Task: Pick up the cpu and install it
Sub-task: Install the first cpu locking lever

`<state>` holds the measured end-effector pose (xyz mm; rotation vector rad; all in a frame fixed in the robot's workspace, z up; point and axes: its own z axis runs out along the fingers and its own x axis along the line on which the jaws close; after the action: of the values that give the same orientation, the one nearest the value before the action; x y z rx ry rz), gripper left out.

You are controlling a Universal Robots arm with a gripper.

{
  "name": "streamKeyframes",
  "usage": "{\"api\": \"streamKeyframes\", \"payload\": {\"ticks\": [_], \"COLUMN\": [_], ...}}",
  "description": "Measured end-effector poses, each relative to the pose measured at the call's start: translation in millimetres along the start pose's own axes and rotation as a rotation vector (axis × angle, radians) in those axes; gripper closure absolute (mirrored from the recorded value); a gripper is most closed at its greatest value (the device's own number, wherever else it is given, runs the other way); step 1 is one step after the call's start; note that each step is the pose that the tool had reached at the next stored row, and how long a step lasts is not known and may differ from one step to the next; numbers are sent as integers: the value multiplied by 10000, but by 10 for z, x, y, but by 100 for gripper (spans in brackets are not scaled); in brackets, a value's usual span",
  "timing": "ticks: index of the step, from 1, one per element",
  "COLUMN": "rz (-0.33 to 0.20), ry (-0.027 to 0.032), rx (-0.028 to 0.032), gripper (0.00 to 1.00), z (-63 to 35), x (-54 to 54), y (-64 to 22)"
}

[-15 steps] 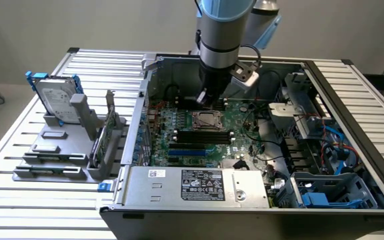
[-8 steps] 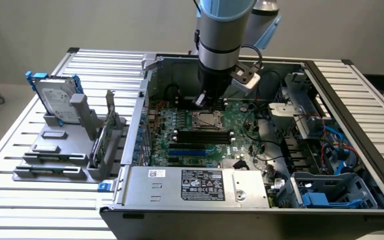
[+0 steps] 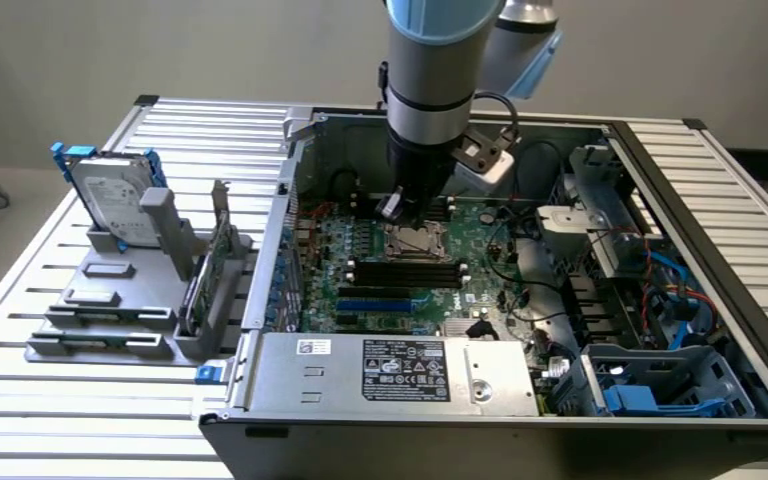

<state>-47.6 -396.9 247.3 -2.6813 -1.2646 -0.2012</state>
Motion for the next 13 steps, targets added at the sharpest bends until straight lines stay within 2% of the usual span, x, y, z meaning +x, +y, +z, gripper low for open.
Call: {"api": "streamKeyframes", "payload": {"ticks": [7, 13], "rz": [1, 25], "ry": [0, -8], "rx": [1, 8], "gripper": [89, 89], "z": [-46, -77], "x": [-125, -189], "y": [-12, -7]}}
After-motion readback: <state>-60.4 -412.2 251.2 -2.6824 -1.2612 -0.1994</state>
